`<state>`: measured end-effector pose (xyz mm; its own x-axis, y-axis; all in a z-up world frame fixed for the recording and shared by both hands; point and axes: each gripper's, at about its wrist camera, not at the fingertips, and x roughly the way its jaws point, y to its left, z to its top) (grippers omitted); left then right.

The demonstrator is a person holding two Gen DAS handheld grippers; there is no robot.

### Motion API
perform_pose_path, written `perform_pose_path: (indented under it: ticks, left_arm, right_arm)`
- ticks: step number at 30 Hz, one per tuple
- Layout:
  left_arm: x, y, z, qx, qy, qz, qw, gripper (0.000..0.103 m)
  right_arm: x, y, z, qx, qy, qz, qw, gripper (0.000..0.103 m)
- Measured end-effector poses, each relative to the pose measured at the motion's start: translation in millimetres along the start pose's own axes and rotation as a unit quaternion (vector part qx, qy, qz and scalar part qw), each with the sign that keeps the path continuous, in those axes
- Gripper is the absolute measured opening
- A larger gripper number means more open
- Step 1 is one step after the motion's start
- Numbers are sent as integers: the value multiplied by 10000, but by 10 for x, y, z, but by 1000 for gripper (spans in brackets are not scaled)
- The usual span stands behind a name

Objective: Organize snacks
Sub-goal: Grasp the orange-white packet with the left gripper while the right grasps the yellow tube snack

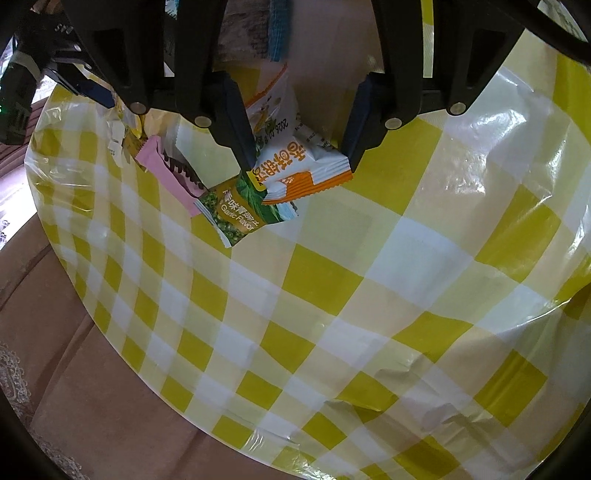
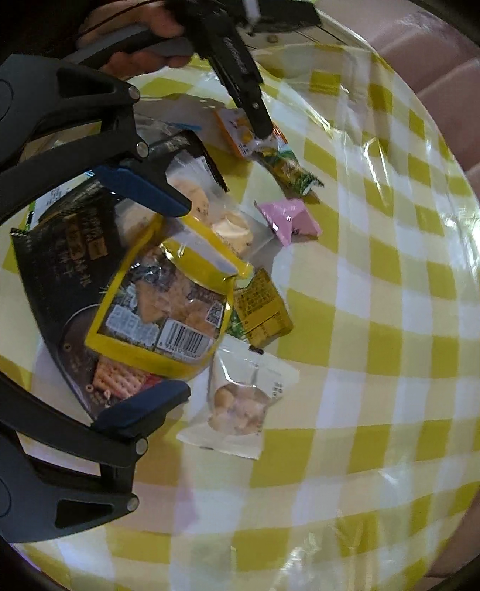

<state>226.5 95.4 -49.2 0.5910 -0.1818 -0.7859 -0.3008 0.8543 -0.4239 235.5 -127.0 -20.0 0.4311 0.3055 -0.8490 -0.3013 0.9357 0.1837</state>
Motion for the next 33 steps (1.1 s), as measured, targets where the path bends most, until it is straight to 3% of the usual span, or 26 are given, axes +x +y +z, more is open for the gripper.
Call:
perform_pose_path:
  ticks: [7, 10, 14, 19, 33]
  left_arm:
    - [-9, -3, -8, 30, -23, 3, 10000, 48]
    - [-15, -2, -5, 39, -32, 4, 10000, 48]
    - [-13, 3, -4, 35, -34, -5, 10000, 48]
    - [-21, -1, -6, 49, -40, 2, 10000, 47]
    - [-47, 5, -23, 81, -86, -14, 9999, 44]
  right_arm:
    - [123, 13, 34, 67, 45, -136, 9999, 91]
    - [168, 30, 24, 12, -8, -152, 9999, 81]
    - [160, 8, 14, 76, -99, 240, 9996, 47]
    - [145, 25, -22, -42, -317, 94, 9994, 37]
    - [-44, -149, -43, 360, -594, 53, 9976, 39]
